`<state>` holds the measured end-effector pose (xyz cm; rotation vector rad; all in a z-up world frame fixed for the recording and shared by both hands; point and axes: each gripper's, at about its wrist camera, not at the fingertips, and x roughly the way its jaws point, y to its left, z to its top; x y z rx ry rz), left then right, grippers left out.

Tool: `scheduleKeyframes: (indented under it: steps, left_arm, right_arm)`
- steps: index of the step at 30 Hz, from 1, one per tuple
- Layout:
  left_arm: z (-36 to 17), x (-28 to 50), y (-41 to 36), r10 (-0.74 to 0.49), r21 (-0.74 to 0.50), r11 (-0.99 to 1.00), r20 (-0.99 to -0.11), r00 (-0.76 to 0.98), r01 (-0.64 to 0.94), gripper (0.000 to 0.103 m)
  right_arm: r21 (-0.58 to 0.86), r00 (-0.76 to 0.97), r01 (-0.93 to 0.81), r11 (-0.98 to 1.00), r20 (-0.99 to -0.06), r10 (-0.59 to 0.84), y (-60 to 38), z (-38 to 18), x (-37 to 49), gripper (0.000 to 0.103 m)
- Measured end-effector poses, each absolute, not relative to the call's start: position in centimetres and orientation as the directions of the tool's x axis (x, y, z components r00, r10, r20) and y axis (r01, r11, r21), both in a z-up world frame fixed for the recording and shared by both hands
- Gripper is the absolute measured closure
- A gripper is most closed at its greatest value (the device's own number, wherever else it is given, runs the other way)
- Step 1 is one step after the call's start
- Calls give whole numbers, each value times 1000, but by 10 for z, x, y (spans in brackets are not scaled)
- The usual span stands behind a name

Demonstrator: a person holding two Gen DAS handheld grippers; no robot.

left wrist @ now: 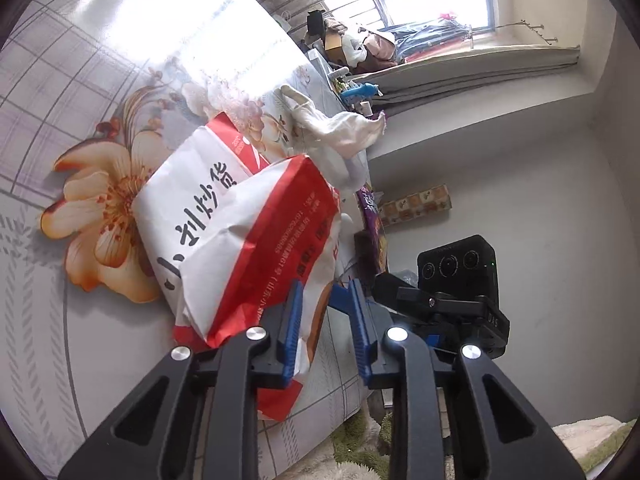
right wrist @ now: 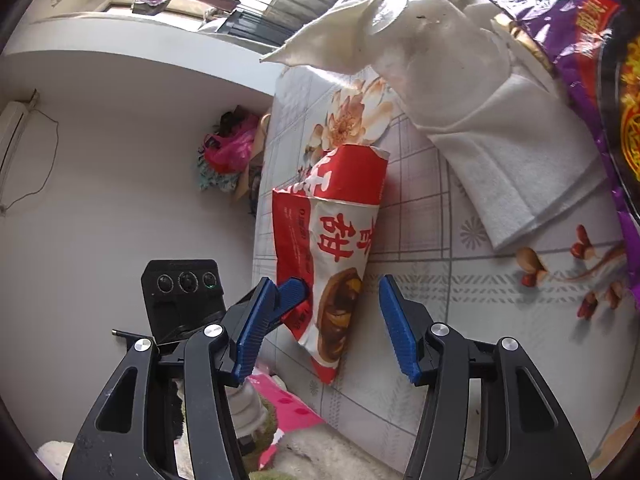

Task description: Collect trash

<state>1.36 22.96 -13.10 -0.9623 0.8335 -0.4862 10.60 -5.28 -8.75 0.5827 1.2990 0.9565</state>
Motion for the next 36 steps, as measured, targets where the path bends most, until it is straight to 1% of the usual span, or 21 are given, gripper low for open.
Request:
scheduleKeyframes:
  steps: [2, 3, 4, 5, 6, 10, 13, 15, 18, 20, 25, 29, 33, 36]
  left_arm:
    - [-134, 12, 231, -688, -862, 508, -407, 601, -2, 88]
    - [-135, 11, 231, -684, -859, 512, -411, 602, -5, 90]
    - [-136, 9, 233, -683, -859, 511, -411, 604, -7, 92]
    - [-137, 6, 235, -681, -859, 511, -411, 606, -9, 93]
    - [-138, 4, 236, -677, -858, 514, -413, 609, -10, 94]
    - [-135, -2, 237, -656, -837, 548, -431, 619, -2, 94]
    - [-126, 1, 231, -626, -794, 608, -478, 616, 2, 95]
    - [-115, -1, 227, -585, -742, 670, -517, 625, 14, 95]
    - [-97, -2, 220, -512, -652, 757, -554, 656, 40, 95]
    - [-93, 0, 219, -490, -626, 778, -562, 666, 45, 95]
    - [-101, 12, 211, -489, -610, 791, -589, 643, 43, 95]
    - [-108, 20, 206, -503, -619, 785, -599, 623, 38, 95]
    - [-113, 24, 207, -520, -637, 770, -586, 622, 44, 95]
    - [-115, 24, 210, -529, -647, 761, -575, 624, 48, 95]
  right_arm:
    - [815, -15, -264, 516, -539, 842, -43, -87, 111, 50]
    - [812, -15, -262, 521, -543, 839, -38, -89, 114, 51]
    - [810, -17, -258, 526, -549, 836, -37, -89, 114, 55]
    - [807, -19, -253, 534, -555, 831, -36, -91, 114, 56]
    - [802, -16, -249, 543, -564, 826, -35, -94, 114, 57]
    - [778, 0, -237, 582, -599, 801, -23, -104, 116, 75]
    - [785, 10, -229, 576, -590, 808, -36, -107, 114, 79]
    - [785, 21, -243, 570, -583, 812, -47, -102, 110, 81]
    - [765, 43, -275, 583, -596, 802, -59, -95, 106, 82]
    - [755, 54, -285, 590, -602, 797, -66, -92, 104, 82]
    - [750, 71, -280, 599, -606, 792, -81, -92, 101, 82]
    - [776, 90, -231, 586, -583, 808, -79, -103, 103, 76]
    - [782, 81, -218, 583, -581, 810, -74, -111, 105, 68]
    - [780, 98, -214, 589, -582, 807, -68, -113, 107, 69]
